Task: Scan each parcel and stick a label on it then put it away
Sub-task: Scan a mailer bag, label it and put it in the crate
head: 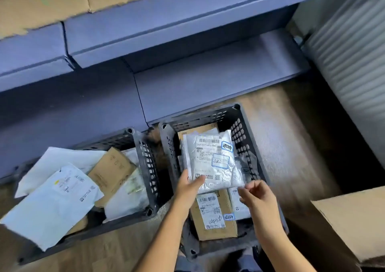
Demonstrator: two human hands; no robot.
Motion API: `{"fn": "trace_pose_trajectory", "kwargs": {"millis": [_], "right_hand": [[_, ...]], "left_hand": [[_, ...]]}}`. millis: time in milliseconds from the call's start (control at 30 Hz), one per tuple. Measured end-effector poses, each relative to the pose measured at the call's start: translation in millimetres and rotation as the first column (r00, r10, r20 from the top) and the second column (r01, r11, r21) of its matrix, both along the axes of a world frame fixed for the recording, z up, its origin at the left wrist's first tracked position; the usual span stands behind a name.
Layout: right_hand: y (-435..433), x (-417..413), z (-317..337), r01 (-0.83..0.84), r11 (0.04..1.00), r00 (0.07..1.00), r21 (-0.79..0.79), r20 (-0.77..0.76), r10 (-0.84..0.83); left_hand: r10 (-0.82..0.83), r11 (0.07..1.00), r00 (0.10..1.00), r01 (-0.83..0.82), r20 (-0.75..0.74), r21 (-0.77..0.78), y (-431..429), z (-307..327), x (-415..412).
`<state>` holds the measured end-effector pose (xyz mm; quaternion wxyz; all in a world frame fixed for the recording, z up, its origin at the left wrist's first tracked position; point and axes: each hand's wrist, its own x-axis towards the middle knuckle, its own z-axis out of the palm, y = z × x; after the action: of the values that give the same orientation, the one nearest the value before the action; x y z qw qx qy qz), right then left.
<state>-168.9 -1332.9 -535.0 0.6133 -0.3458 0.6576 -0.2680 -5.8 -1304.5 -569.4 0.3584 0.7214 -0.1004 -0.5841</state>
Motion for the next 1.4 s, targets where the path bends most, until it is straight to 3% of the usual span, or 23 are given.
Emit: {"fn": "trace_pose_trajectory", "kwargs": {"millis": [233, 433, 567, 667, 767, 900, 1133, 1400], "right_hand": [[-9.3, 1.7, -104.6, -0.080, 0.993, 0.996, 0.089, -0.029, 0.083], [-20.3, -4.9, -154.6, -0.086, 0.990, 0.991, 0.113, -0.090, 0.096], [-21.1, -7.8, -171.8, -0.074, 0.989, 0.991, 0.127, -0.103, 0.087], [-21.1, -13.0, -176.5, -0.048, 0.990, 0.993, 0.134, -0.098, 0.061], [-24.1, -19.1, -177.5, -0.047, 0.991, 0.991, 0.124, -0.116, 0.062], [-28.2, -17.1, -165.6, -0.070, 0.991, 0.986, 0.118, -0.140, 0.087], [-29.5, 55.0, -111.7, -0.203, 0.975, 0.978, 0.095, -0.028, 0.207], [31.4, 196.1, -67.3, -0.555, 0.829, 0.832, 0.075, 0.019, 0.555]], "left_hand": [[-0.080, 0.996, 0.997, 0.080, 0.005, 0.026, -32.6, -113.7, -18.7], [-0.144, 0.989, 0.989, 0.145, 0.025, -0.036, -73.1, -173.4, -33.4], [-0.178, 0.984, 0.971, 0.174, 0.161, 0.036, -86.7, -201.9, -42.5], [-0.236, 0.972, 0.895, 0.224, 0.378, 0.076, -96.0, -210.8, -43.1], [-0.334, 0.942, 0.800, 0.283, 0.499, 0.178, -103.9, -210.5, -44.7], [-0.358, 0.931, 0.815, 0.275, 0.456, 0.241, -96.1, -195.1, -39.0], [-0.243, 0.970, 0.778, 0.212, 0.580, 0.122, -37.4, -121.4, 23.0], [0.014, 0.983, 0.758, -0.128, 0.653, 0.128, 64.9, -47.1, 131.2]]}}
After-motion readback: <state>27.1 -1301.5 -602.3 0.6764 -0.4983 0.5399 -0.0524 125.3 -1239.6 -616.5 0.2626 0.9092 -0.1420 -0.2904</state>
